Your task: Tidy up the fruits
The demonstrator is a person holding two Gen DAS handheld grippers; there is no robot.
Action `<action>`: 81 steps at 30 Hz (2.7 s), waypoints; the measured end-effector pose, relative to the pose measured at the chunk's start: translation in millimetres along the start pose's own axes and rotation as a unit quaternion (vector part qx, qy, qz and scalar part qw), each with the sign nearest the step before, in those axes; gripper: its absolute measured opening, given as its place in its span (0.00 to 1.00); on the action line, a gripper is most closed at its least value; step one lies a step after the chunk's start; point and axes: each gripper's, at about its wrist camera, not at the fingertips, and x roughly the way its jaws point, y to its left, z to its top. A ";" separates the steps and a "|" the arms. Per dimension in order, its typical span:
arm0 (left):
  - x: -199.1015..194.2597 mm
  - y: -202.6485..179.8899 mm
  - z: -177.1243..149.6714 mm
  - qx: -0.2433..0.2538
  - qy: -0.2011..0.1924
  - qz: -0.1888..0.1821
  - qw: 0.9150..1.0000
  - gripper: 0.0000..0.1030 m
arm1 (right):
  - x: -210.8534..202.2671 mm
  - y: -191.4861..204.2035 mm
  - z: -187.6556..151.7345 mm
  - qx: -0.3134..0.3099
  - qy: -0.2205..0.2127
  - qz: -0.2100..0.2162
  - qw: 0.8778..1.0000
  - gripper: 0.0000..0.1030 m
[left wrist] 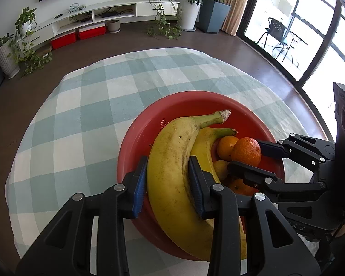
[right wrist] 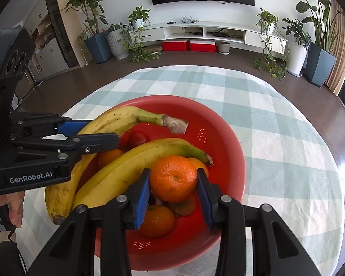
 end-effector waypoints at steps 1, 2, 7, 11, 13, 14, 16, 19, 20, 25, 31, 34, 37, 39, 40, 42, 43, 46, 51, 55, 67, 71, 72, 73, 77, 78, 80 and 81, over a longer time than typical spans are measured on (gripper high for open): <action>0.3 -0.2 -1.0 -0.001 0.000 0.000 1.000 0.36 | 0.2 -0.1 -0.3 0.000 0.001 0.000 1.000 0.41; 0.6 -0.4 -1.8 -0.002 0.000 0.001 1.000 0.39 | 0.3 0.1 -0.5 -0.001 0.000 -0.001 1.000 0.41; -1.1 -4.4 -3.1 0.001 -0.011 -0.003 1.000 0.56 | -0.4 1.3 -0.4 -0.002 -0.002 -0.003 1.000 0.41; -8.8 -7.5 -2.9 0.001 -0.022 -0.004 1.000 0.63 | -2.6 3.3 -1.4 -0.006 -0.002 -0.007 1.000 0.42; -14.2 -8.0 -3.3 0.000 -0.029 -0.004 1.000 0.69 | -5.4 2.9 -2.0 -0.004 -0.004 -0.008 1.000 0.43; -17.5 -8.4 -3.9 0.000 -0.032 -0.004 0.999 0.71 | -7.1 2.3 -2.3 -0.002 -0.006 -0.007 1.000 0.45; -24.9 -9.3 -6.1 -0.001 -0.040 -0.002 0.999 0.75 | -11.8 1.7 -3.3 0.001 -0.012 -0.009 1.000 0.49; -42.4 -13.7 -12.0 -0.001 -0.058 0.004 0.998 0.87 | -21.0 1.1 -5.7 0.005 -0.021 -0.012 1.000 0.51; -50.1 -15.6 -14.9 -0.001 -0.068 0.008 0.998 0.91 | -25.7 1.1 -6.7 0.007 -0.026 -0.013 1.000 0.53; -90.9 -27.6 -38.2 -0.003 -0.118 0.022 0.993 1.00 | -58.3 -1.4 -17.5 0.028 -0.067 -0.018 0.997 0.74; -139.5 -51.5 -85.1 -0.003 -0.172 0.060 0.983 1.00 | -100.7 7.6 -44.1 0.032 -0.109 -0.035 0.993 0.88; -169.0 -67.6 -113.7 0.004 -0.208 0.060 0.976 1.00 | -126.6 13.7 -61.8 0.027 -0.133 -0.043 0.990 0.89; -198.6 -86.9 -142.4 0.007 -0.239 0.076 0.968 1.00 | -160.3 19.6 -79.1 0.025 -0.174 -0.060 0.983 0.89; -218.0 -102.2 -161.1 0.011 -0.265 0.105 0.958 1.00 | -187.9 23.5 -90.5 0.024 -0.215 -0.069 0.974 0.92; -227.4 -110.3 -170.5 0.012 -0.279 0.130 0.951 1.00 | -202.0 25.2 -96.3 0.025 -0.239 -0.076 0.968 0.97; -245.0 -125.1 -190.4 0.003 -0.303 0.185 0.935 1.00 | -229.9 29.4 -109.0 0.027 -0.289 -0.085 0.953 1.00; -253.2 -130.5 -198.7 -0.007 -0.314 0.202 0.928 1.00 | -241.6 32.0 -114.3 0.027 -0.305 -0.086 0.948 1.00; -267.3 -138.0 -214.1 -0.032 -0.313 0.192 0.929 1.00 | -265.7 36.9 -125.7 0.028 -0.323 -0.090 0.942 1.00; -270.6 -151.6 -232.8 -0.031 -0.296 0.197 0.934 1.00 | -286.7 40.4 -140.3 0.040 -0.312 -0.085 0.945 1.00; -266.2 -158.3 -240.4 -0.038 -0.276 0.188 0.942 1.00 | -291.2 41.9 -156.4 0.056 -0.283 -0.092 0.953 1.00; -227.5 -165.9 -263.1 -0.063 -0.201 0.153 0.965 1.00 | -275.9 46.2 -195.9 0.062 -0.234 -0.118 0.963 1.00; -214.0 -160.7 -266.5 -0.075 -0.181 0.149 0.969 1.00 | -264.3 41.9 -203.4 0.067 -0.208 -0.126 0.968 1.00; -210.5 -159.8 -267.2 -0.078 -0.177 0.149 0.970 1.00 | -261.7 40.4 -204.2 0.071 -0.202 -0.124 0.969 1.00; -206.9 -157.5 -266.8 -0.081 -0.174 0.148 0.970 1.00 | -259.5 39.4 -204.5 0.074 -0.197 -0.125 0.970 1.00; -197.0 -152.6 -266.0 -0.082 -0.158 0.147 0.973 1.00 | -253.0 39.2 -205.3 0.075 -0.184 -0.129 0.971 1.00; -195.3 -152.4 -266.0 -0.081 -0.157 0.149 0.973 1.00 | -251.5 39.3 -205.4 0.075 -0.182 -0.129 0.972 1.00; -194.6 -151.5 -266.1 -0.082 -0.156 0.152 0.973 1.00 | -248.5 39.9 -205.4 0.075 -0.177 -0.128 0.973 1.00; -193.3 -150.9 -266.2 -0.082 -0.155 0.149 0.973 1.00 | -246.7 40.0 -205.5 0.074 -0.174 -0.128 0.973 1.00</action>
